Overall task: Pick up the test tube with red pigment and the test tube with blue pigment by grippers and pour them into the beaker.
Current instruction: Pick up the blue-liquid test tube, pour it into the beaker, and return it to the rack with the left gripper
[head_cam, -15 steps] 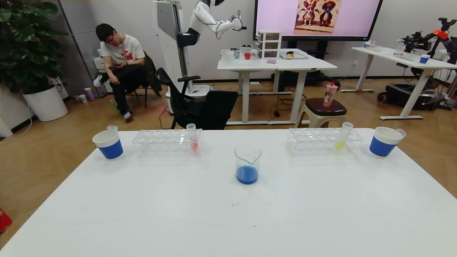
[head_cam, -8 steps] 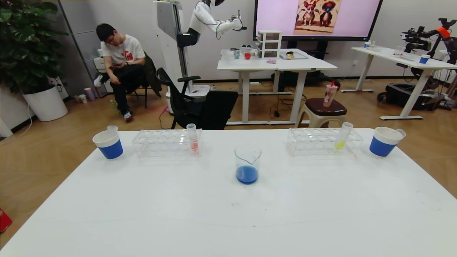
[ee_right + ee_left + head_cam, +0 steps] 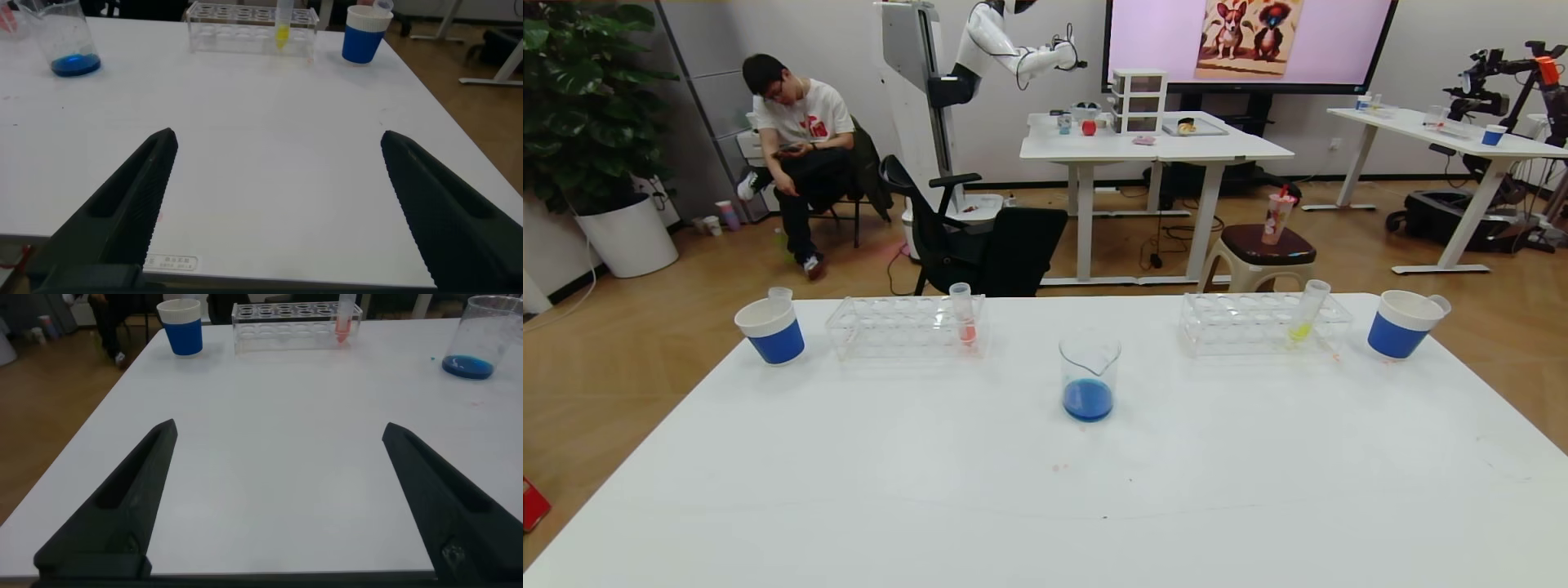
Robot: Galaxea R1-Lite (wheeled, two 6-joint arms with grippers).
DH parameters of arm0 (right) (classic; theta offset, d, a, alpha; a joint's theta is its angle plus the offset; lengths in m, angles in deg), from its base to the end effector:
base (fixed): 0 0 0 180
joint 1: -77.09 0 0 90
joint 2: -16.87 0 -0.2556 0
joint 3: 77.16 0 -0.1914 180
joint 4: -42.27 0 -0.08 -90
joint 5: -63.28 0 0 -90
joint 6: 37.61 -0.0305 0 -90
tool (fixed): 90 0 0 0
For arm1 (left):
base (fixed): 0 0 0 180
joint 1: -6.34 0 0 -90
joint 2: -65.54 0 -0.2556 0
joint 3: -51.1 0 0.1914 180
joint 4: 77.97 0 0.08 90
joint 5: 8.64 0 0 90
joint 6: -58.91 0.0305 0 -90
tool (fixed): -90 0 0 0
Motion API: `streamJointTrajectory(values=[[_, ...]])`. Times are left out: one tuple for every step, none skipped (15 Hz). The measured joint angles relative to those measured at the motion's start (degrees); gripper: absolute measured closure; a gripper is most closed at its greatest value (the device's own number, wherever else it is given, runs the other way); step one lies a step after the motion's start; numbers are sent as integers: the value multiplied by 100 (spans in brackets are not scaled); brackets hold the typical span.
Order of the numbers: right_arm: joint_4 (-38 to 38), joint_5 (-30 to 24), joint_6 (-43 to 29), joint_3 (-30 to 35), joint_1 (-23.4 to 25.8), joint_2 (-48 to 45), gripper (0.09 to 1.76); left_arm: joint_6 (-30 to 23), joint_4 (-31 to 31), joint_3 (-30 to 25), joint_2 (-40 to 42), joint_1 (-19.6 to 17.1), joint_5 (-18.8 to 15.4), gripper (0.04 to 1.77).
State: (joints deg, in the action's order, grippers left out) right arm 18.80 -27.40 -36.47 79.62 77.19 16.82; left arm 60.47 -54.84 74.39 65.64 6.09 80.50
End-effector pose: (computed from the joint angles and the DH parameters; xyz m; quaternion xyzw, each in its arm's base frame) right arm 0.0307 0.0003 0.0750 -0.0099 0.0017 0.0051 0.9999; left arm 0.0306 -0.0003 0.0760 0.0136 -0.0023 -0.0053 0.9999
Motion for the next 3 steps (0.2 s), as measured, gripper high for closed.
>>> streamJointTrajectory(values=[[-2,2,-2,0,-2,0,11,-7,5,-5,1,0,-2,6],[-2,0,0,0,0,0,11,-9,5,-5,1,0,0,6],[0,-5,4,0,0,0,11,-7,2,-5,1,0,0,6]])
